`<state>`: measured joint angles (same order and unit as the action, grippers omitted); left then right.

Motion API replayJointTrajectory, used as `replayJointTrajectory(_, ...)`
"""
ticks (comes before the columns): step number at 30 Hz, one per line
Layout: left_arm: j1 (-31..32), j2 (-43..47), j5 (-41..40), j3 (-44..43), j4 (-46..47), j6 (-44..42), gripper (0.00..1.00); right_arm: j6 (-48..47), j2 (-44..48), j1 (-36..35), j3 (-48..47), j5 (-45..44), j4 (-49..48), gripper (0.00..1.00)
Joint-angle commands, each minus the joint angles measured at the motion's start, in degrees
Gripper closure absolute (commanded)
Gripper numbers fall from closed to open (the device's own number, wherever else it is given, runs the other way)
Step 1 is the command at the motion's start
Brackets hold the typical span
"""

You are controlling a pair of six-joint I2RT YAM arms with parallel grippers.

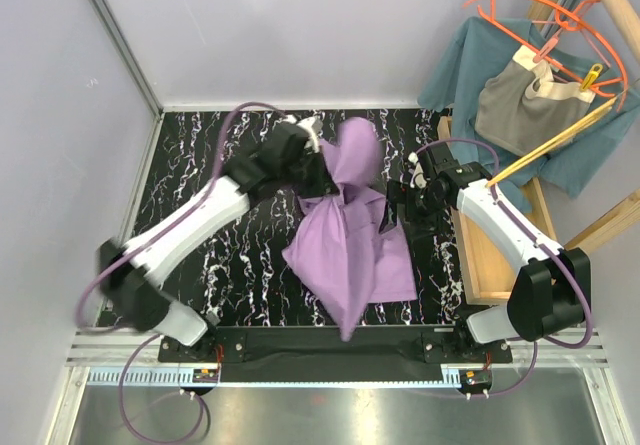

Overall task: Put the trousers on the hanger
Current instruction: Flatten out the trousers at the center of the board.

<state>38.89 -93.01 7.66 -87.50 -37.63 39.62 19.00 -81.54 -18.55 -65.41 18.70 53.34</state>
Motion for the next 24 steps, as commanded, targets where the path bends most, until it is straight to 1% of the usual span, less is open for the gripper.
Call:
replayJointTrajectory(1, -0.04, 19.41, 4.30, 11.00, 4.75, 4.49, 1.00, -1.87, 1.38, -0.09, -2.00, -1.47, 1.59, 0.00)
replayJointTrajectory(2, -1.70, 23.71, 2.73, 19.31, 4.32, 7.29, 1.00, -1.87, 1.73, -0.09, -2.18, -1.04, 1.59, 0.00)
replayJointTrajectory(3, -2.50, 31.24, 1.58, 23.56, 3.53, 8.36, 1.00, -1.60, 2.34, -0.09, -2.27, -0.68, 1.59, 0.00)
replayJointTrajectory(4, -3.64, 35.66, 0.44, 27.52, 1.18, 9.24, 1.00, -1.34, 2.52, -0.09, -2.44, -0.42, 1.50, 0.00)
replayJointTrajectory(5, -6.00, 39.27, -2.53, 34.18, -0.94, 10.99, 0.98, -0.90, 2.78, -0.09, -2.36, 1.06, 1.41, 0.00)
replayJointTrajectory(6, -7.85, 45.31, -4.13, 36.68, -7.13, 12.14, 0.66, -0.73, 3.05, -0.09, -2.18, 2.29, 0.89, 0.00)
replayJointTrajectory(7, -11.87, 47.46, -5.10, 38.70, -9.72, 12.85, 0.51, -0.46, 3.05, -0.09, -2.01, 3.70, 0.45, 0.00)
replayJointTrajectory(8, -13.91, 48.88, -4.59, 41.60, -11.23, 11.72, 0.41, -0.20, 3.05, -0.09, -1.31, 7.02, -0.07, 0.00)
replayJointTrajectory(10, -16.73, 49.33, -3.80, 42.33, -13.70, 10.05, 0.30, 1.03, 3.49, -0.18, -0.43, 10.46, -1.66, 0.00)
replayJointTrajectory(11, -16.83, 48.37, -3.71, 41.72, -13.96, 8.30, 0.28, 1.30, 3.66, -0.18, 0.62, 11.18, -2.18, 0.00)
replayJointTrajectory(13, -16.83, 46.09, -4.49, 39.79, -16.16, 7.67, 0.25, 1.39, 4.45, -0.18, 1.51, 12.23, -3.15, 0.00)
replayJointTrajectory(15, -16.83, 43.19, -4.67, 36.36, -17.04, 6.09, 0.25, 1.04, 5.33, -0.18, 2.65, 15.39, -3.68, 0.00)
replayJointTrajectory(17, -16.75, 42.39, -4.07, 33.37, -16.34, 4.43, 0.25, -0.54, 5.42, -0.61, 3.96, 20.66, -4.30, 0.00)
replayJointTrajectory(18, -16.75, 42.39, -3.45, 32.75, -14.68, 3.90, 0.25, -0.98, 5.77, -2.09, 4.41, 21.98, -5.08, 0.00)
replayJointTrajectory(22, -16.75, 40.37, 1.29, 30.47, -10.10, 3.36, 0.28, -2.92, 5.43, -8.41, 5.38, 17.79, -6.58, 0.00)
replayJointTrajectory(24, -16.66, 38.97, 4.98, 30.81, -7.22, 5.38, 0.30, -0.83, 3.59, -9.31, 5.11, 16.82, -8.68, 0.00)
